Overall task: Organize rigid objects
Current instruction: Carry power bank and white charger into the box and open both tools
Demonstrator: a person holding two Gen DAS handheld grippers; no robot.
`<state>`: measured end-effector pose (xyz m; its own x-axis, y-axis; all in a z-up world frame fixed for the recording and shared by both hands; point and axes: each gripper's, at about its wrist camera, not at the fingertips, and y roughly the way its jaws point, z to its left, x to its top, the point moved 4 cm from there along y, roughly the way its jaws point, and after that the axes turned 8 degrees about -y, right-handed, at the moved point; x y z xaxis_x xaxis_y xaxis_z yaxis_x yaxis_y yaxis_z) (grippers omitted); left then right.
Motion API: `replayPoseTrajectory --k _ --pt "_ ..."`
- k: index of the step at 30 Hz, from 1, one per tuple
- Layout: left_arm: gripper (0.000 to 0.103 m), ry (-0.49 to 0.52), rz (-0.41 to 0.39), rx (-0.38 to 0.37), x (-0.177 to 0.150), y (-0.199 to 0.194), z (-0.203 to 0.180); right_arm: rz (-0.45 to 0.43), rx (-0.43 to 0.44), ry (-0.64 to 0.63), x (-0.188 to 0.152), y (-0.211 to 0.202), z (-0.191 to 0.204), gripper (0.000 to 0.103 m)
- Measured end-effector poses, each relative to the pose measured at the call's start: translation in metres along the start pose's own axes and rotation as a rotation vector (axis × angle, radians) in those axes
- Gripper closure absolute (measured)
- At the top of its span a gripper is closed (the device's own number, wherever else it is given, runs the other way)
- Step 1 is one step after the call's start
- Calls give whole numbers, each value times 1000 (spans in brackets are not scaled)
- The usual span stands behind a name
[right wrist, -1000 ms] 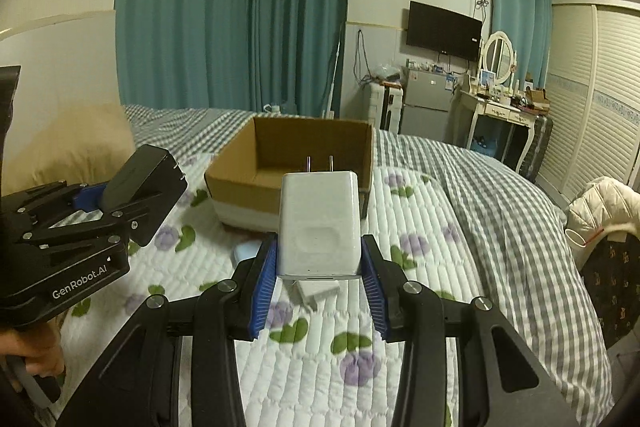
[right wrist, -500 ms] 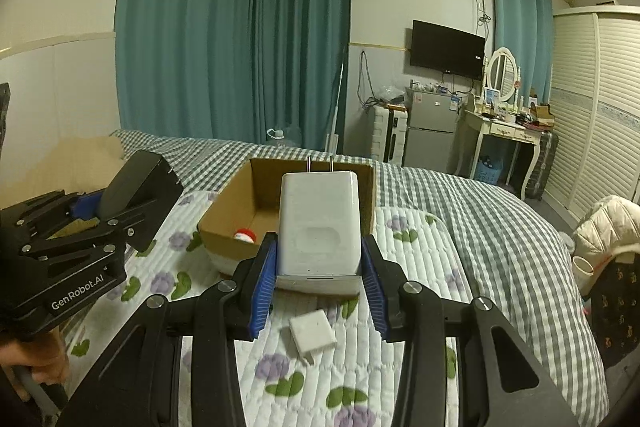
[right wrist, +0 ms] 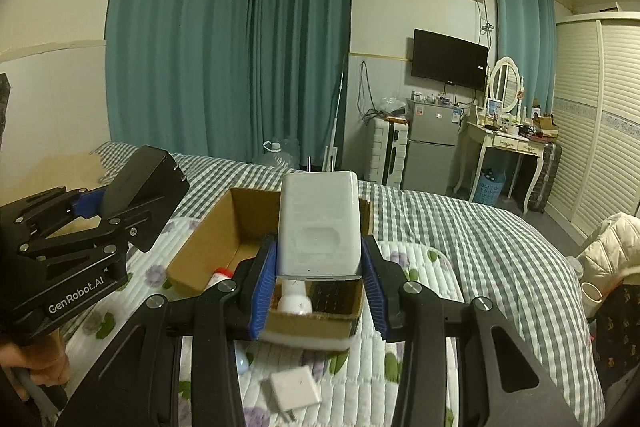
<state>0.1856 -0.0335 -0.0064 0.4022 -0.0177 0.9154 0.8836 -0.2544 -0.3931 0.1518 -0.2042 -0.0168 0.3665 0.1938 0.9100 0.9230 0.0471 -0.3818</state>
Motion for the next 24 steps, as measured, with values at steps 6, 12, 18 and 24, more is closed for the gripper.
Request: replayPoseTrajectory --k 6,12,18,24 --pt "61 12 17 -6 6 36 -2 33 17 -9 6 45 -7 63" --pt "61 -3 75 -14 -2 76 2 102 42 -14 1 94 -10 63" --pt "61 -21 160 -21 -14 115 8 170 60 -41 -8 131 -6 63" --pt "61 -25 262 2 -26 153 14 274 78 -77 -24 170 -2 63"
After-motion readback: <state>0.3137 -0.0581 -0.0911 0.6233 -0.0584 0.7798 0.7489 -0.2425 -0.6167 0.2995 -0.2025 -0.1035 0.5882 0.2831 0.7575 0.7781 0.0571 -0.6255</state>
